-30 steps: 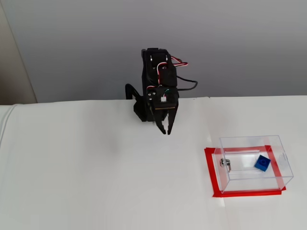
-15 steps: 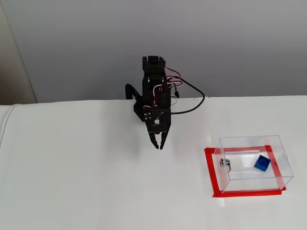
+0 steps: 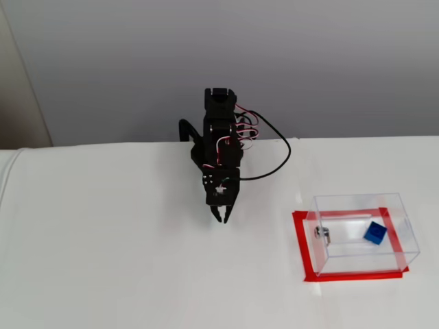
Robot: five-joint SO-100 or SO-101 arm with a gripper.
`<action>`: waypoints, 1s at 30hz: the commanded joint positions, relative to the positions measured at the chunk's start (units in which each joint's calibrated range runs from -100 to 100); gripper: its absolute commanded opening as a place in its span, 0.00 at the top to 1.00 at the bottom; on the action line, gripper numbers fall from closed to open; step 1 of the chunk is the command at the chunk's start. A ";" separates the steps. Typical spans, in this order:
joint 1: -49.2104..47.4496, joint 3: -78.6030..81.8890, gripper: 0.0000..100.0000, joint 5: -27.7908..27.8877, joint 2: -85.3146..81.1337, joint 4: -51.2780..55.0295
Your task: Pick the blue lego brick and place it into the transparent box
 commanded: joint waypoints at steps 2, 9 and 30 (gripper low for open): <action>0.38 2.81 0.98 0.25 -0.68 -2.21; 3.71 2.81 0.98 2.44 -0.68 -1.52; 3.93 2.54 0.98 2.44 -0.42 -1.43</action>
